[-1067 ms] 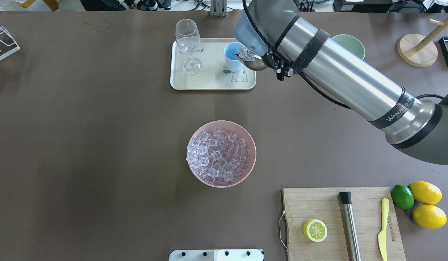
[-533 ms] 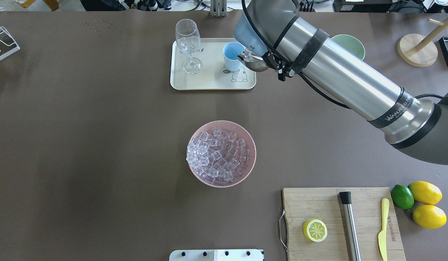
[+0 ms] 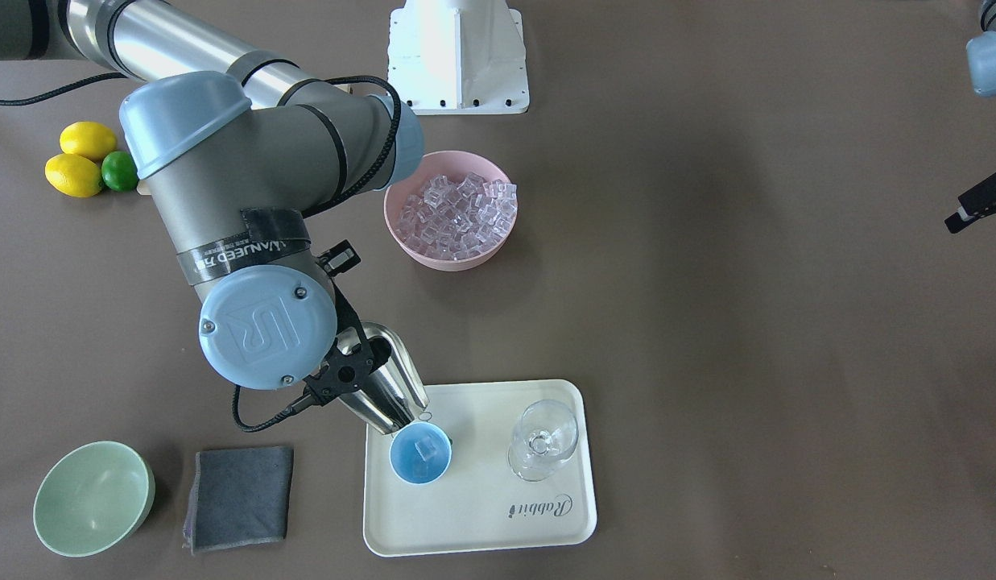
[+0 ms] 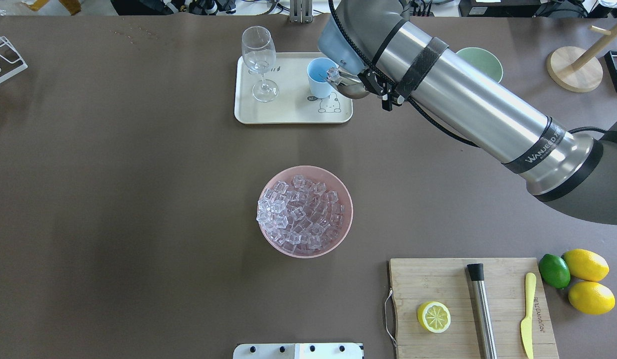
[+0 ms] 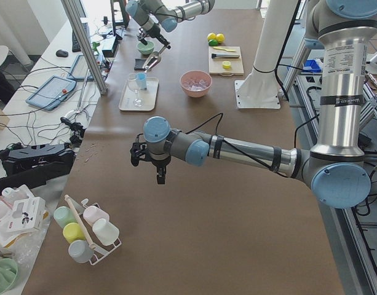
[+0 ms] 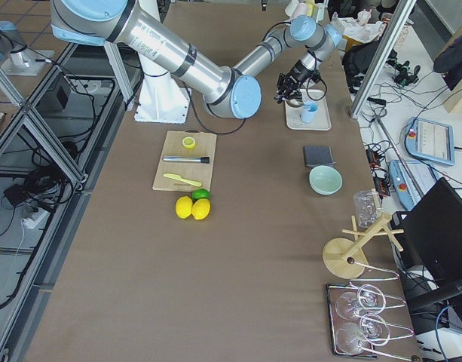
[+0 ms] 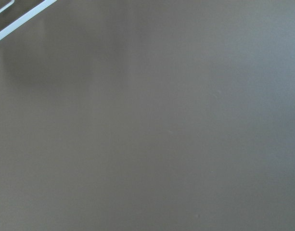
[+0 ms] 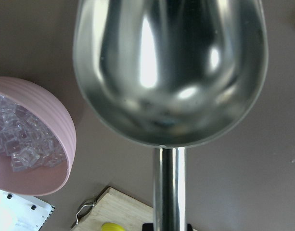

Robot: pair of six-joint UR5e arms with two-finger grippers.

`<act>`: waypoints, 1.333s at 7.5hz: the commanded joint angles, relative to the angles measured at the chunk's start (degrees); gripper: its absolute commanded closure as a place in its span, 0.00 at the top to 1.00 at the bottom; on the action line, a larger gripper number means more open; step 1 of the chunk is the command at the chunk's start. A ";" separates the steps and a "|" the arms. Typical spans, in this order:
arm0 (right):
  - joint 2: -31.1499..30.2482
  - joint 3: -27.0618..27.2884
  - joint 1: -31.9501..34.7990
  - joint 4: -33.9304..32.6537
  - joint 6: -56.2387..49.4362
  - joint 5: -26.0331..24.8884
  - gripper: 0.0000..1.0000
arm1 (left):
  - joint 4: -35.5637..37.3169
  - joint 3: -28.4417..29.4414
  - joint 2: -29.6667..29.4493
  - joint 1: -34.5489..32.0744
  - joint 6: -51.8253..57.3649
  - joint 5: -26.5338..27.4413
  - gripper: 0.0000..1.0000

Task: Put ice in cup with scoop
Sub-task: 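Tip the scoop over the light-blue cup with the right gripper to pour ice, then carry the empty scoop back beside the pink bowl with the right gripper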

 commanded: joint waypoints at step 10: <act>-29.09 40.22 1.84 0.07 8.82 0.88 0.00 | 0.03 3.01 1.70 -3.33 0.55 -2.68 0.97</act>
